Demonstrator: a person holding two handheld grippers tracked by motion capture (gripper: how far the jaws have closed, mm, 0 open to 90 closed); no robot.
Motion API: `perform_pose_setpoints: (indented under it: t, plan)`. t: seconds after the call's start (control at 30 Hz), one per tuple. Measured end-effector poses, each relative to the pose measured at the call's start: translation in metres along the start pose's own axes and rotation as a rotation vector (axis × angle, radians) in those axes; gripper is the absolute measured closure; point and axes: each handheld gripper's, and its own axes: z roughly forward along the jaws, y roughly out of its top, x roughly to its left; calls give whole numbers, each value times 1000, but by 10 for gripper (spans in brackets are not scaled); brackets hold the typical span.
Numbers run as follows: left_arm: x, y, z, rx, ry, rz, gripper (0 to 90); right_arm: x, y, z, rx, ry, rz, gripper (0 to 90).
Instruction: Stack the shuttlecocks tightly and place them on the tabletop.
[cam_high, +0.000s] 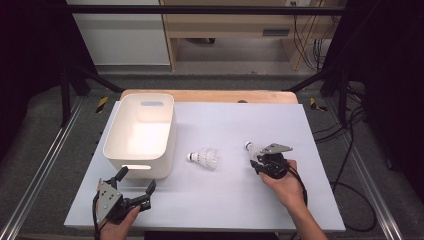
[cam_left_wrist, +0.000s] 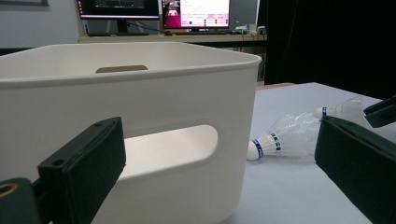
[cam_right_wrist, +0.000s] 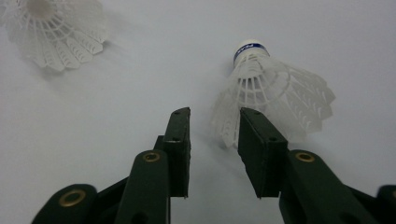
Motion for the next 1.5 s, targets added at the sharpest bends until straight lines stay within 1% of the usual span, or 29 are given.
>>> perform_pose_setpoints:
  t: [0.17,0.37,0.47,0.63,0.83,1.03,1.2,1.3,1.5]
  plan:
    - [0,0,0,0,0,0,21,1,3,9,-2,-6,31,590]
    - [1,0,0,1,0,2,21,-3,5,18,-10,-23,95,550]
    - [1,0,0,1,0,1,21,-3,6,20,-11,-21,110,532]
    - [1,0,0,1,0,2,21,-3,7,23,-11,-22,122,493]
    - [1,0,0,1,0,2,21,-5,10,26,-19,-23,136,501]
    - [1,0,-1,0,0,2,21,-5,11,31,-16,-29,165,559]
    - [1,0,0,0,0,1,21,-7,11,34,-19,-27,192,644]
    - [1,0,0,0,-1,2,21,-7,11,34,-20,-28,195,698]
    - [1,0,0,1,-1,3,21,-7,11,32,-23,-24,183,811]
